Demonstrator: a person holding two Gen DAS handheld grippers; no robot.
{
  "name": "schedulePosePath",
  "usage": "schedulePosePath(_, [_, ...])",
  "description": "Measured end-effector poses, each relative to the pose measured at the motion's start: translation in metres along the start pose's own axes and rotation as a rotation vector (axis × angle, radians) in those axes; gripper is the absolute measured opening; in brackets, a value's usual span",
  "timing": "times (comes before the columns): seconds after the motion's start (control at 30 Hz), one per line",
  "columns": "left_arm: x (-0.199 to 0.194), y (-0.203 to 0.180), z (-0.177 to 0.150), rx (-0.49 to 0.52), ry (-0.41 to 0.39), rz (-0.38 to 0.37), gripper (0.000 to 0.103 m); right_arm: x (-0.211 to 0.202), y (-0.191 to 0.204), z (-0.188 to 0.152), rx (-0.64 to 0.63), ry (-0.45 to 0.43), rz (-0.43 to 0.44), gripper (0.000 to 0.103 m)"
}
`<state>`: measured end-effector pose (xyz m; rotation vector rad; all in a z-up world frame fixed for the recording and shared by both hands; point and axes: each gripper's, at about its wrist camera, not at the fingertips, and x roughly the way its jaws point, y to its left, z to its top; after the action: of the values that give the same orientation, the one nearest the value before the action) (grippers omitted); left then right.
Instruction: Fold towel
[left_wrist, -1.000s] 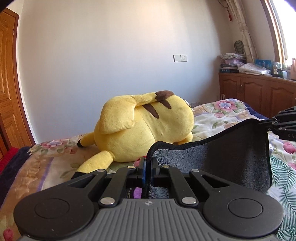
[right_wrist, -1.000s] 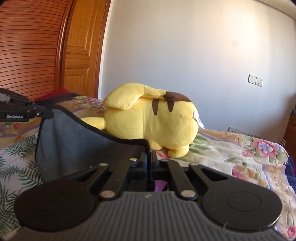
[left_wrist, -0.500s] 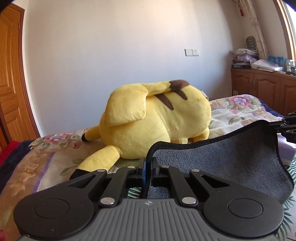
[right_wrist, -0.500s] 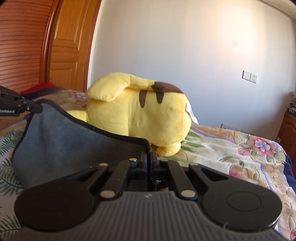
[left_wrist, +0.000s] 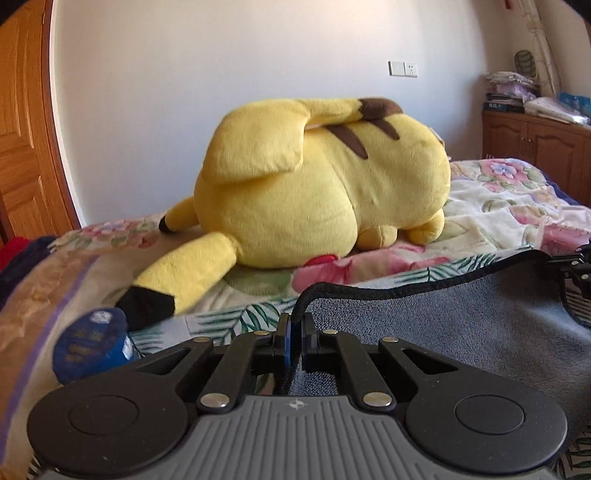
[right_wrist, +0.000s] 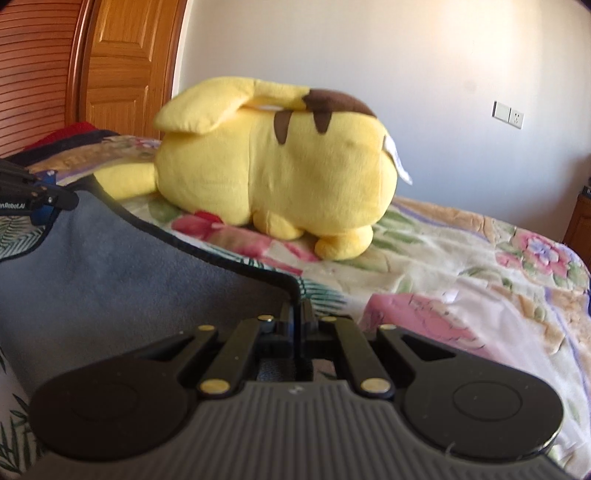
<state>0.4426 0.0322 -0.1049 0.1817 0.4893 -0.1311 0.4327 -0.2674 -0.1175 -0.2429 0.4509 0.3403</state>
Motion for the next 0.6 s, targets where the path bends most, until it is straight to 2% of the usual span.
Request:
schedulePosePath(0.13, [0.004,-0.006,-0.003,0.005,0.015,0.029,0.0,0.007,0.0,-0.004,0.008,0.021,0.006,0.004])
schedulePosePath(0.17, [0.003,-0.007,-0.002,0.0,0.019,0.034,0.014,0.009,-0.002,-0.004,0.034,0.029,0.014,0.004])
schedulePosePath(0.2, [0.001,-0.007,-0.001,-0.009,0.017,0.025,0.022,0.008,-0.005,-0.006,0.07,0.035,0.029,0.005])
schedulePosePath(0.23, [-0.001,-0.008,0.0,-0.013,0.019,0.011,0.034,0.008,-0.007,-0.006,0.095,0.048,0.041,0.006])
schedulePosePath(0.27, [-0.003,-0.009,0.001,-0.014,0.02,0.005,0.037,0.007,-0.007,-0.006,0.111,0.059,0.039,0.016])
schedulePosePath(0.3, [-0.006,-0.011,0.002,-0.012,0.023,0.002,0.037,0.006,-0.007,-0.006,0.118,0.061,0.028,0.034])
schedulePosePath(0.37, [-0.013,-0.013,0.006,-0.019,0.024,-0.005,0.038,-0.002,-0.006,-0.004,0.117,0.053,0.028,0.051])
schedulePosePath(0.47, [-0.026,-0.017,0.01,-0.033,0.032,-0.021,0.042,-0.019,-0.007,0.004,0.129,0.044,0.039,0.051])
schedulePosePath(0.6, [-0.052,-0.025,0.016,-0.022,0.03,-0.041,0.042,-0.043,-0.006,0.015,0.143,0.037,0.044,0.051])
